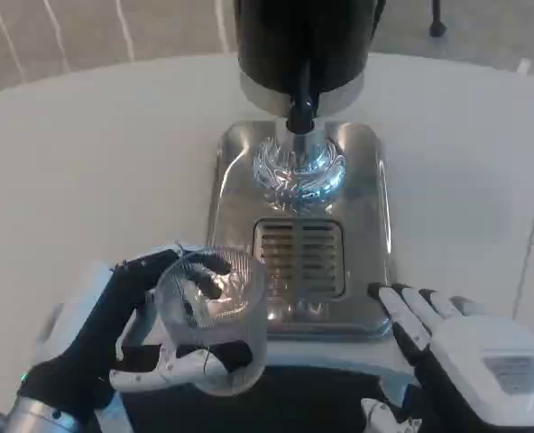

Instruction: Grasp the cup under the faucet to collect the drink, then remove the cup.

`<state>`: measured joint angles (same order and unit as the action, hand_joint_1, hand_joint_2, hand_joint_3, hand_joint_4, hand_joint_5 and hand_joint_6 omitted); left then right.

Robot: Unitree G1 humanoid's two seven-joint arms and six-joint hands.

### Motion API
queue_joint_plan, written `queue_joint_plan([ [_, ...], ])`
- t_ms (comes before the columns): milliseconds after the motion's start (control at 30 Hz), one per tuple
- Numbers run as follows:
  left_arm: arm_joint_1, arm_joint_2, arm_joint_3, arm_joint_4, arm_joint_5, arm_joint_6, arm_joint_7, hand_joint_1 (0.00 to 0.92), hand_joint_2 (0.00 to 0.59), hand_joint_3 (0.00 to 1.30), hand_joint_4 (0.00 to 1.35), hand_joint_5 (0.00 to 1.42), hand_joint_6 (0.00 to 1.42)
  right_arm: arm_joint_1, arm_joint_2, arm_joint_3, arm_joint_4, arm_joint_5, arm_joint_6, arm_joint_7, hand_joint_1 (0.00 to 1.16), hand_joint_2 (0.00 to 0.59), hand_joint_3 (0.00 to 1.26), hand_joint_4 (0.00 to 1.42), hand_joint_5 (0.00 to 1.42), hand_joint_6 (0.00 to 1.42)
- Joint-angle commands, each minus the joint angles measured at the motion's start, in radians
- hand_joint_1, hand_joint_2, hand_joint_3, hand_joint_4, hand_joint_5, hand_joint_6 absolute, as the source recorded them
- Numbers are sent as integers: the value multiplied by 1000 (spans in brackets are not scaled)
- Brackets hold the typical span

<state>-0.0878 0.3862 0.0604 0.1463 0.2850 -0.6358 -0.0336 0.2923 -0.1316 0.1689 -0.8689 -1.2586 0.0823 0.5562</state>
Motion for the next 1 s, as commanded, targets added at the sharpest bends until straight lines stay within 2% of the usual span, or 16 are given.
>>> queue_joint_plan([
  [33,1,-3,4,-14,-12,-1,8,635,0,959,1125,1374,1424,5,-1,-5,-6,4,-2,9,174,506,14,0,0,0],
  [667,-6,-7,2,-2,-8,2,13,635,0,962,1135,1374,1424,3,0,-5,-12,3,-4,13,174,506,14,0,0,0],
  [1000,-72,-24,-12,76,19,-5,37,635,0,962,1125,1374,1424,13,-4,-14,-20,10,-3,28,174,506,14,0,0,0],
])
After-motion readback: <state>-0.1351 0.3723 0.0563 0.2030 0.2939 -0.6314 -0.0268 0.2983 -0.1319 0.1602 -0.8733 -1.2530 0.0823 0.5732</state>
